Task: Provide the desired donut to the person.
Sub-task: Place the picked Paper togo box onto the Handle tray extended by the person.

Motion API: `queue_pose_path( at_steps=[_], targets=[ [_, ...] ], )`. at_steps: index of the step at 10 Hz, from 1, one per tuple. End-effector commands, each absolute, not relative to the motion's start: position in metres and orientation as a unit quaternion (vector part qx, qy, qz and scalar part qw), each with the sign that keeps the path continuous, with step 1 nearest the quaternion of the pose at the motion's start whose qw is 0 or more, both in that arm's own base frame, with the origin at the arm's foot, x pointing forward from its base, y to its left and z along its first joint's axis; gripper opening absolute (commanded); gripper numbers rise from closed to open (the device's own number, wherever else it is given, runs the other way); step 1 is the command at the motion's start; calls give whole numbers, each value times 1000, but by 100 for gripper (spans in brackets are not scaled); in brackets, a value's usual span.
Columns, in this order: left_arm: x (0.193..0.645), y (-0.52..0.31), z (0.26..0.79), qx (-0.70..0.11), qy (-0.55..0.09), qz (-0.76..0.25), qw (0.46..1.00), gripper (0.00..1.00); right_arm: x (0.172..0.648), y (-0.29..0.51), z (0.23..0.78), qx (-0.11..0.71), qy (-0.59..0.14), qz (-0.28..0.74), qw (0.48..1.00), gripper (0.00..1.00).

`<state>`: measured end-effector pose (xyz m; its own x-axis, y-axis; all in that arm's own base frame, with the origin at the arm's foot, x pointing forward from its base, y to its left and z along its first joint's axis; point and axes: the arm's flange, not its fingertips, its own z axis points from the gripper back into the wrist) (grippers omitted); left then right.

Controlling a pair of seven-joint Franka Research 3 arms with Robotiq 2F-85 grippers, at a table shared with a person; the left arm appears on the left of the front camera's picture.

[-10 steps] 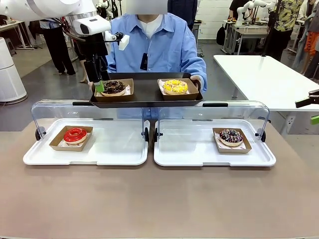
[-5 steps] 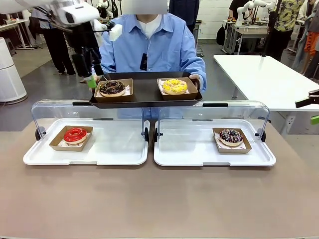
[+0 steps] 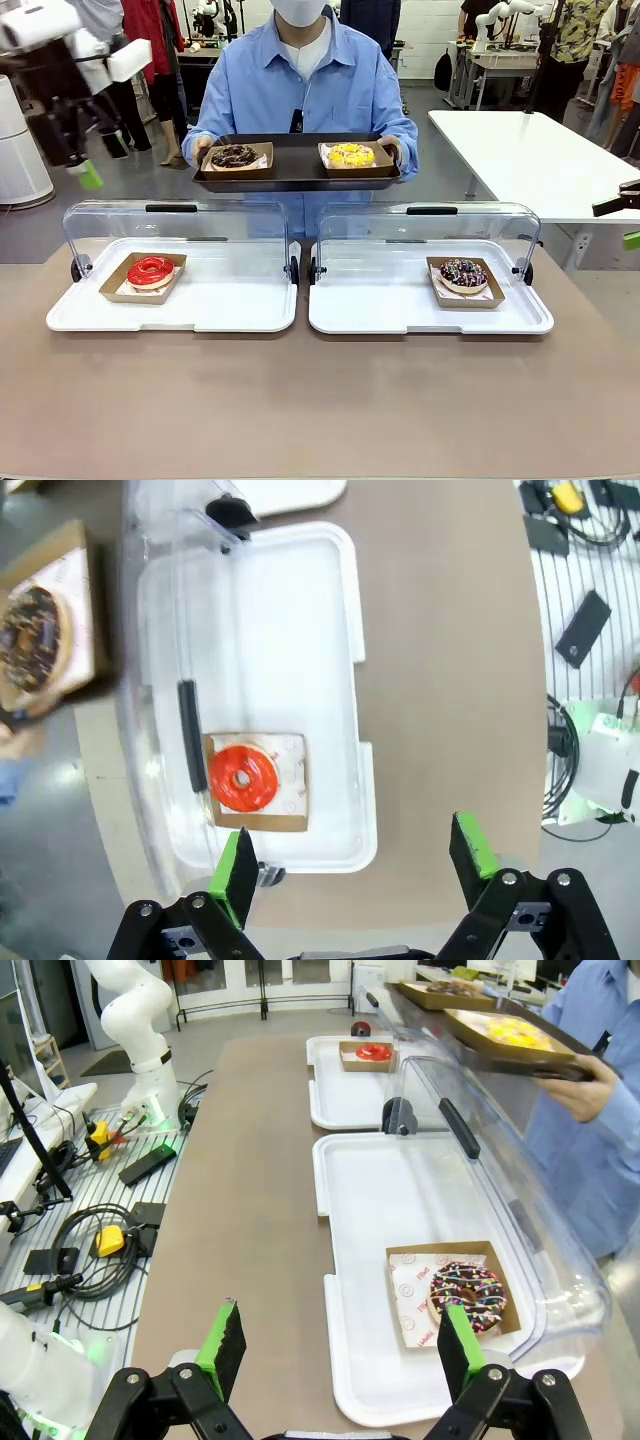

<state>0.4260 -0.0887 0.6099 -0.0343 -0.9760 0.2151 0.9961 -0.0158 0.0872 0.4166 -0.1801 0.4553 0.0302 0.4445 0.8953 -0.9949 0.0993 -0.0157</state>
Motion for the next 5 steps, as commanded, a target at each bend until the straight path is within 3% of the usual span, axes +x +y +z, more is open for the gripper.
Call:
queue_pose_path(
  at_steps=[1,3,4,5],
  targets=[
    [423,-72,593,-52,-122,-737,663,100,416,-180,455,351,-397,573,625,100],
    [424,-63,582,-52,-113,-747,653,100,416,-180,455,351,-397,573,625,100],
    [427,-72,583,-23,-103,-721,685,100,416,-180,455,351,-397,573,625,100],
    [426,-62,586,-55,-105,-737,666,100,416,-180,455,351,-397,573,625,100]
  ],
)
